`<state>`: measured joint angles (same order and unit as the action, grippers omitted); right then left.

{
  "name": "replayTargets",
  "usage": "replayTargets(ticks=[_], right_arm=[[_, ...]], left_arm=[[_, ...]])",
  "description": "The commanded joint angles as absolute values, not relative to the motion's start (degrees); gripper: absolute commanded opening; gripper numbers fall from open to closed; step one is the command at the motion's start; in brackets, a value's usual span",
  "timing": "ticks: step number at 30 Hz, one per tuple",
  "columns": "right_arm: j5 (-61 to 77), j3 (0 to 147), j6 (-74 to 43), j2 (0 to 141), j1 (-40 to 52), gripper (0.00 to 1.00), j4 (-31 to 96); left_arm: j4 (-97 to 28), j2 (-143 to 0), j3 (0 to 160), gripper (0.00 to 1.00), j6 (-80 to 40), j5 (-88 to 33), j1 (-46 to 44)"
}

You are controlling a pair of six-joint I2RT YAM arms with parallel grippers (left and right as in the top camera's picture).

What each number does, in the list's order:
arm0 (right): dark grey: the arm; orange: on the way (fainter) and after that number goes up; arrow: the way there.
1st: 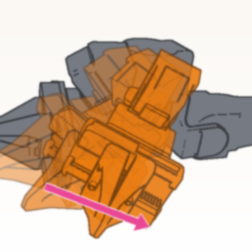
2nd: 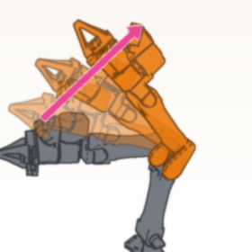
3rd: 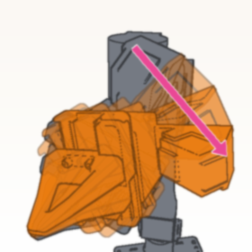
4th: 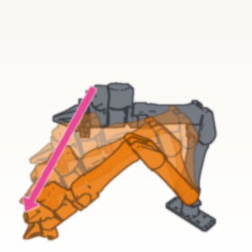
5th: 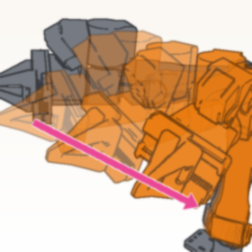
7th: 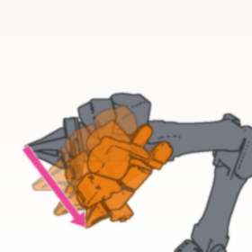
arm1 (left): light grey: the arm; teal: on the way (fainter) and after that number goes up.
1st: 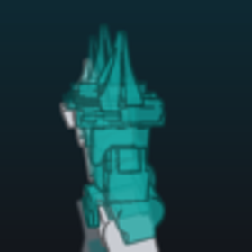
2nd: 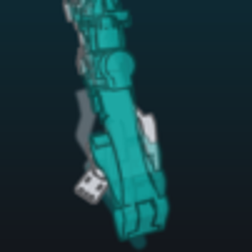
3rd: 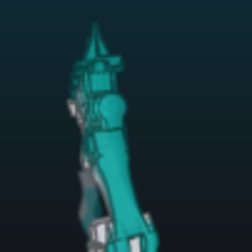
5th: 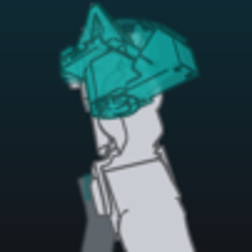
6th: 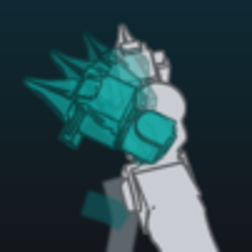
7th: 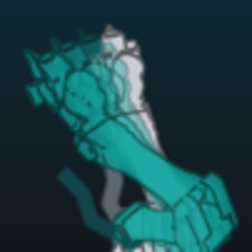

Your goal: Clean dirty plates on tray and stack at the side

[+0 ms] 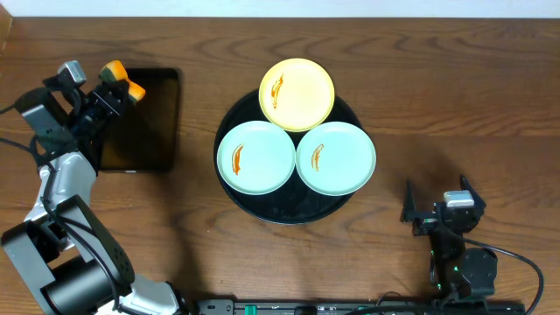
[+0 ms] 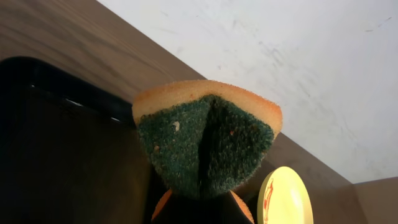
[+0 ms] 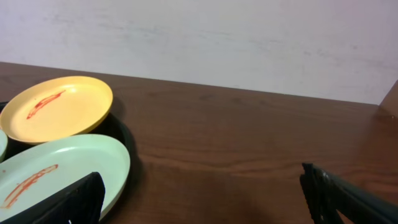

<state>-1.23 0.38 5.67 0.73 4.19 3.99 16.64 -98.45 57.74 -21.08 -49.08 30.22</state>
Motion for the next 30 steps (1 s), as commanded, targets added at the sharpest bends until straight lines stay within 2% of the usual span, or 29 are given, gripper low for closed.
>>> replayTargets(ticks=[1, 20, 28, 30], right_arm=[[-1.21, 0.32, 6.07, 0.64, 3.84, 0.99, 4.19], [-1.21, 0.32, 6.07, 0.64, 3.84, 0.99, 4.19], [-1.21, 0.32, 6.07, 0.64, 3.84, 0.99, 4.16], [-1.21, 0.32, 6.07, 0.64, 3.84, 0.99, 4.16]], left_arm=[[16.45, -97.73, 58.35, 0.07, -20.14, -48.75, 30.2], [14.44, -97.73, 58.33, 0.08, -19.9, -48.51, 30.2], [3.77, -97.73, 58.33, 0.07, -17.58, -37.32, 30.2], [4.23, -97.58, 58.35, 0.07, -17.65, -38.52, 30.2]])
